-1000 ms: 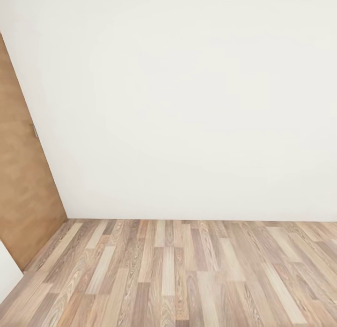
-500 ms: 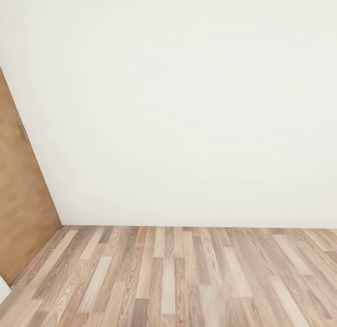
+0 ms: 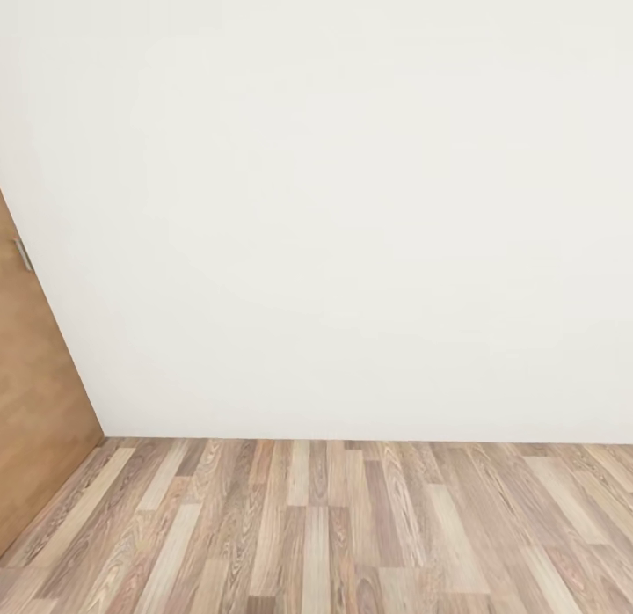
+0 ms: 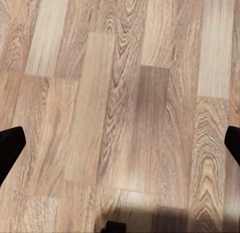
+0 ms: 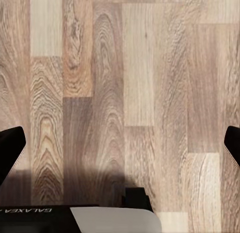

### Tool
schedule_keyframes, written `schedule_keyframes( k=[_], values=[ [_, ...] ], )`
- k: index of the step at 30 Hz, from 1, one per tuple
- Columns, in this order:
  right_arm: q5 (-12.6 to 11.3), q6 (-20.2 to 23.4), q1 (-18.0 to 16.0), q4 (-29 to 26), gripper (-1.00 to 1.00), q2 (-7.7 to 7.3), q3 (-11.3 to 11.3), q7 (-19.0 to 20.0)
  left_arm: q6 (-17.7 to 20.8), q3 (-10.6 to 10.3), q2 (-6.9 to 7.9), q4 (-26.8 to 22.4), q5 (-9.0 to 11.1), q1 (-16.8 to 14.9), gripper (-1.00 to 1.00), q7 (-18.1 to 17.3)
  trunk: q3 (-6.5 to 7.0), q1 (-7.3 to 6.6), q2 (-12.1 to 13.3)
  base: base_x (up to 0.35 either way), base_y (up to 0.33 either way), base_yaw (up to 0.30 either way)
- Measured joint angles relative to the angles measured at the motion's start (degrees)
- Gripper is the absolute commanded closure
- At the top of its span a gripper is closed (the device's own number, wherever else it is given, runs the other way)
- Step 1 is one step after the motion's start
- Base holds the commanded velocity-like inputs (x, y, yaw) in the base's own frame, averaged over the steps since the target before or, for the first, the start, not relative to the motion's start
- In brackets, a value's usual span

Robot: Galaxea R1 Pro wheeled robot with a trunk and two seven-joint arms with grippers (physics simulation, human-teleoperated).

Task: In the bedroom, move the book from the bed onto either nightstand, and place the two sandals side by side next to the bed.

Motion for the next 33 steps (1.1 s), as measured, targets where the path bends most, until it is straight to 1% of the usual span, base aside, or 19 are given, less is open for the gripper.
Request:
schedule_keyframes(
  k=[33],
  values=[
    [0.0, 0.0, 0.0, -0.1, -1.00, 0.05, 0.1, 0.1, 0.0, 0.0, 0.00, 0.0, 0.0, 0.1, -1.00, 0.0, 0.00, 0.00, 0.0, 0.303, 0.000, 0.000]
  ],
)
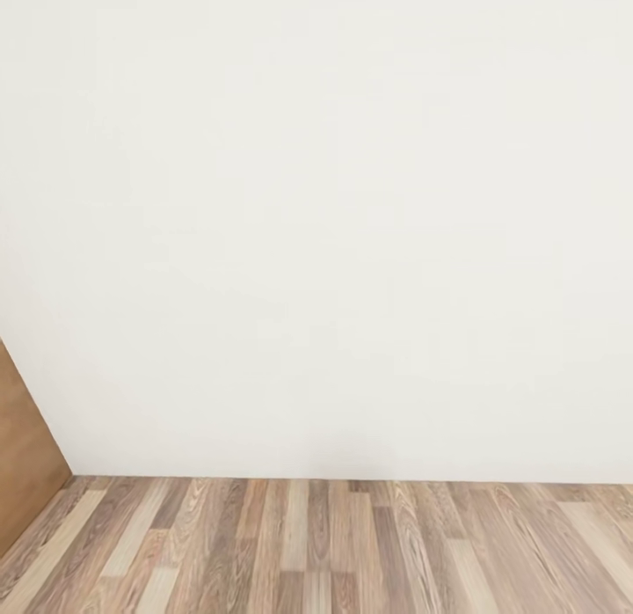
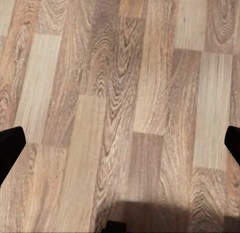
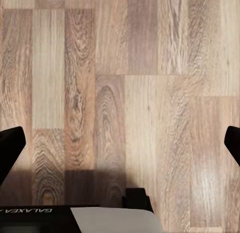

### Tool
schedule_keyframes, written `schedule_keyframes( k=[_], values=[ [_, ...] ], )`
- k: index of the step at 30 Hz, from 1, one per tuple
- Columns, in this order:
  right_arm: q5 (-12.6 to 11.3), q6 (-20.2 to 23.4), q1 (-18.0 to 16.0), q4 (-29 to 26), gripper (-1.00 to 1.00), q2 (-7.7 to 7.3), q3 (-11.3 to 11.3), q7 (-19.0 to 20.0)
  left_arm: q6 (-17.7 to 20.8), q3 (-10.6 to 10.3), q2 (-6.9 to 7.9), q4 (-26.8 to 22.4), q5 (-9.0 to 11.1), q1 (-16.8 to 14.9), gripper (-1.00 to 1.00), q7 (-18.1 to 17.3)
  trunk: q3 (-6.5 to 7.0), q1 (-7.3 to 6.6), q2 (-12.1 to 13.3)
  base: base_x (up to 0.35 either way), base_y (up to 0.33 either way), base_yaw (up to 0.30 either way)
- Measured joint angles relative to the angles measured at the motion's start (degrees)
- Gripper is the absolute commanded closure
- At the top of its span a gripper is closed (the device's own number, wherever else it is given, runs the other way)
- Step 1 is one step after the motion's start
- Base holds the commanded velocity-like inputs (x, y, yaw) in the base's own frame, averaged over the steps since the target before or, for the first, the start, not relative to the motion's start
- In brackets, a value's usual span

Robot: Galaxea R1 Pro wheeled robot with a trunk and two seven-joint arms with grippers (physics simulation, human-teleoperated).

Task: In the bedroom, move the book from the bed onto either nightstand, and place the two sandals side by side next to the bed.

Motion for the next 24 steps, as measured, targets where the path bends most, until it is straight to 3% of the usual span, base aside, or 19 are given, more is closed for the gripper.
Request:
schedule_keyframes(
  k=[24],
  values=[
    [0.0, 0.0, 0.0, 0.2, -1.00, -0.08, 0.0, 0.5, 0.0, 0.0, 0.00, 0.0, -0.1, 0.0, -1.00, 0.0, 0.00, 0.00, 0.0, 0.304, 0.000, -0.001]
  ],
)
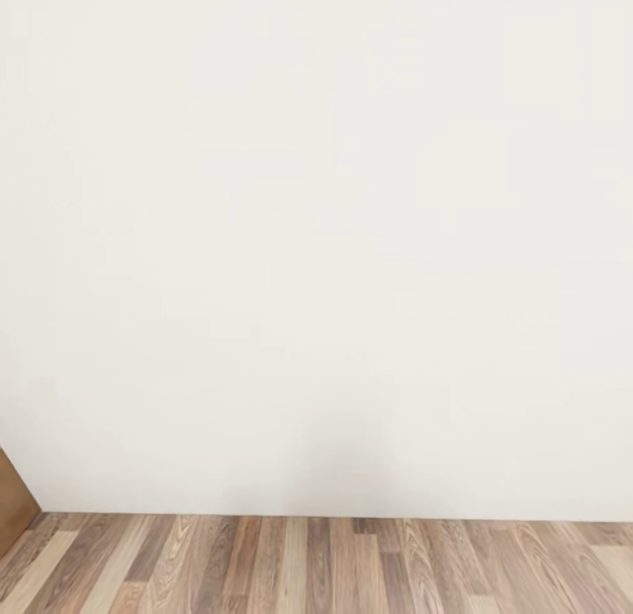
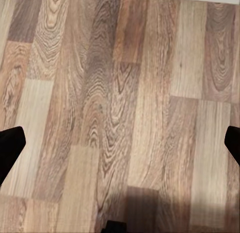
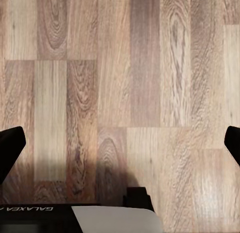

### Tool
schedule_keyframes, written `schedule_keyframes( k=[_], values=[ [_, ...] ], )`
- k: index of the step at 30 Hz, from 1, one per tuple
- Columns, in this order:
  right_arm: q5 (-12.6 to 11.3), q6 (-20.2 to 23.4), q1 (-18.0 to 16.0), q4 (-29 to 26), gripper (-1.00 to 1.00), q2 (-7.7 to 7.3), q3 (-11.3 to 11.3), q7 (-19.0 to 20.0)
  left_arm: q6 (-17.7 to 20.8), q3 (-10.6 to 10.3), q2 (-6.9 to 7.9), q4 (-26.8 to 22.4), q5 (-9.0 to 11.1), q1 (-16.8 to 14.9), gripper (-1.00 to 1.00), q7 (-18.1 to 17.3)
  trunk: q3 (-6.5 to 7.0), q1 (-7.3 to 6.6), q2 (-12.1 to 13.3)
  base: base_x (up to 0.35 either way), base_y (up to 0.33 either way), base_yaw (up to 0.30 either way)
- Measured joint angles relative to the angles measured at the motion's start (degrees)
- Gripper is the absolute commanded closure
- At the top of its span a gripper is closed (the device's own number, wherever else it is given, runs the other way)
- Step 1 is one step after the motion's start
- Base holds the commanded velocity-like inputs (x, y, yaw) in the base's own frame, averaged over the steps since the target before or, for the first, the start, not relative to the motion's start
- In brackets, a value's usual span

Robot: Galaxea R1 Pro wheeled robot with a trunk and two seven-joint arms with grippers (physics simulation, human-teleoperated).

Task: In the bedroom, move the book from the bed onto either nightstand, and place the two sandals side by side next to the bed.

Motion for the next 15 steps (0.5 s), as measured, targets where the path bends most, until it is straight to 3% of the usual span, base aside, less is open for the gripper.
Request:
schedule_keyframes(
  k=[7, 15],
  values=[
    [0.0, 0.0, 0.0, 0.1, -1.00, -0.01, 0.0, 0.0, 0.0, 0.0, 0.00, 0.0, 0.0, 0.0, -1.00, 0.0, 0.00, 0.00, 0.0, 0.245, 0.000, -0.089],
    [0.0, 0.0, 0.0, 0.1, -1.00, -0.01, 0.0, 0.1, 0.0, 0.0, 0.00, 0.0, 0.0, 0.0, -1.00, 0.0, 0.00, 0.01, 0.0, 0.202, 0.000, -0.218]
  ],
)
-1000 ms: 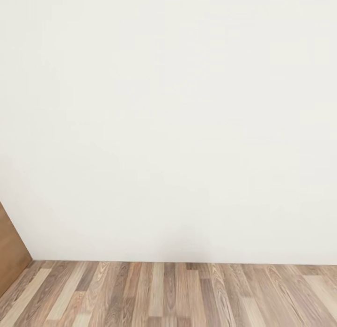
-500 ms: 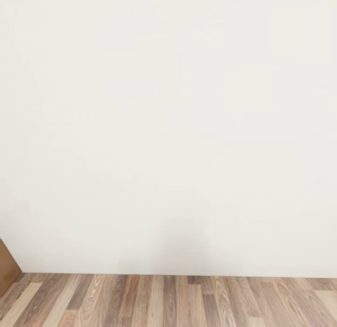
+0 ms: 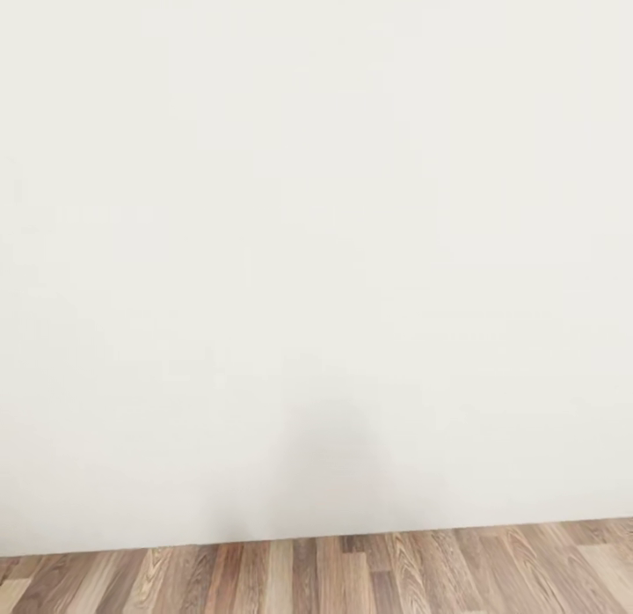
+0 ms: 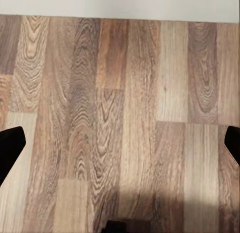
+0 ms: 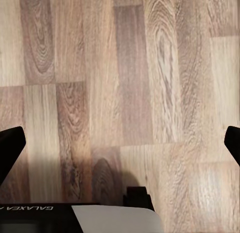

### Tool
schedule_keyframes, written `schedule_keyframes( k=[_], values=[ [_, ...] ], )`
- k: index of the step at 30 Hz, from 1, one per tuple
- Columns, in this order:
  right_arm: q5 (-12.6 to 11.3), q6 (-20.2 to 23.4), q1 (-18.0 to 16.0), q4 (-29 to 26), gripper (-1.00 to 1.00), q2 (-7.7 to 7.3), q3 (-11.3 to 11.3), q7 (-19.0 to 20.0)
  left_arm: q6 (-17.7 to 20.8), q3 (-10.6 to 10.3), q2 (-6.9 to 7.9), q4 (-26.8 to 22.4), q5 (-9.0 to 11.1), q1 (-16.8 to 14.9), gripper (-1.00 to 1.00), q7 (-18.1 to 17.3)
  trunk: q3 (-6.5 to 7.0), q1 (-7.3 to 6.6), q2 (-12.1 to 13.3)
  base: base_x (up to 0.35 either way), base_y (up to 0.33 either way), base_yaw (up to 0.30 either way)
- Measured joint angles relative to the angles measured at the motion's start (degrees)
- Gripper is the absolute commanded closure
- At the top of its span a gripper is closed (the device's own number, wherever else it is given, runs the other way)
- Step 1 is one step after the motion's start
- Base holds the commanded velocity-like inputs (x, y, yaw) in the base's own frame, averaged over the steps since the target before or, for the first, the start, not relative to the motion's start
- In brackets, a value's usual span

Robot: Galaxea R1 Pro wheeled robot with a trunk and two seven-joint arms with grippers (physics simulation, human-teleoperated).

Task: In the bedroom, move the book from the bed onto either nightstand, and place the two sandals side by side next to the bed.

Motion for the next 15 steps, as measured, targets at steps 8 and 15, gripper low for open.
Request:
schedule_keyframes(
  k=[8, 15],
  values=[
    [0.0, 0.0, 0.0, 0.0, -1.00, 0.00, 0.0, 0.0, 0.0, 0.0, 0.00, 0.0, 0.0, 0.0, -1.00, 0.0, 0.00, 0.01, 0.0, 0.141, 0.000, -0.262],
    [0.0, 0.0, 0.0, 0.0, -1.00, 0.00, 0.0, 0.1, 0.0, 0.0, 0.00, 0.0, 0.0, 0.0, -1.00, 0.0, 0.00, 0.01, 0.0, 0.099, 0.000, -0.270]
  ],
)
